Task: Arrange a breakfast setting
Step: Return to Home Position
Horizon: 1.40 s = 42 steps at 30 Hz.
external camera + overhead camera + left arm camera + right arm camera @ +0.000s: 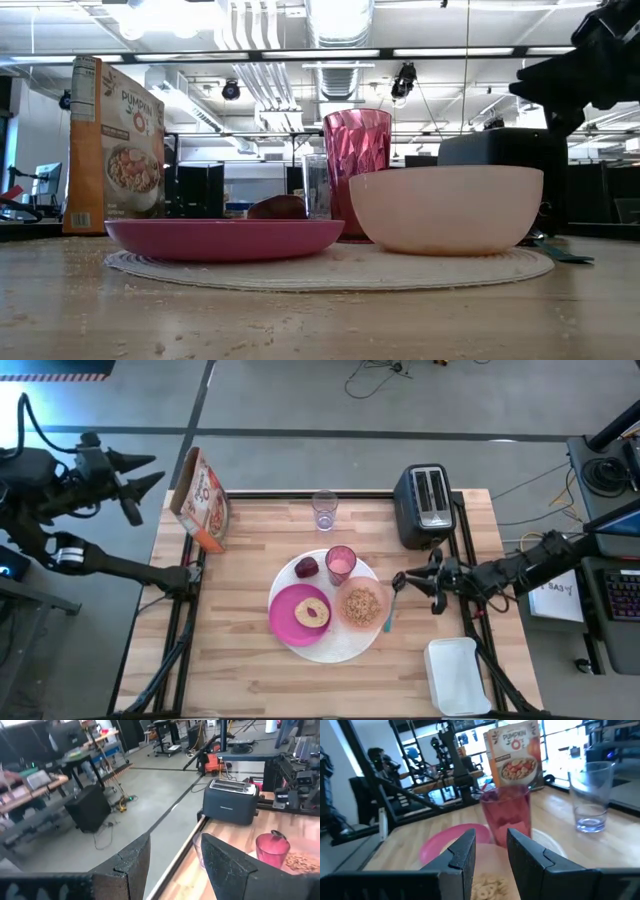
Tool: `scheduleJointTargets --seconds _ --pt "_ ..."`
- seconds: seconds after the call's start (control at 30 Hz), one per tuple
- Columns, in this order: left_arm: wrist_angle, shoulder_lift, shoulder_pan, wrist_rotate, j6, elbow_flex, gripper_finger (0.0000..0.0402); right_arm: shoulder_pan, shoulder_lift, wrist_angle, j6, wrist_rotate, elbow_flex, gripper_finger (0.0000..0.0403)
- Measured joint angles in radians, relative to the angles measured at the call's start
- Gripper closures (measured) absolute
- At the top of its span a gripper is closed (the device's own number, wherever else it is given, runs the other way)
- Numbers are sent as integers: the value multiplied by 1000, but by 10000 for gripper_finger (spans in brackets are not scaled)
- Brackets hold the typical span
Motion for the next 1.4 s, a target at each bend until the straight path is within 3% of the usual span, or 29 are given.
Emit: scheduleJointTargets --seconds 0.27,0.43,0.63,0.87,0.97,1.2,1.4 --pt "-72 -123 0 -1 -189 -50 242 -74 -1 -8 -26 -11 0 303" --pt "14 -226 0 95 -260 -253 242 -83 -1 -18 -26 -12 0 303" --pt "269 -333 0 180 -188 -632 242 -83 -1 -21 -26 -1 0 303" --pt "672 -443 0 184 -74 -1046 242 -83 1 -77 -21 182 -1 303" --pt "835 -496 0 185 -52 -1210 242 -83 8 -78 -17 191 -1 303" --pt "1190 -601 0 200 -23 -1546 242 -83 8 -79 -17 190 -1 303" --pt "1471 -639 0 200 0 -1750 242 -83 8 -79 -16 190 -1 303"
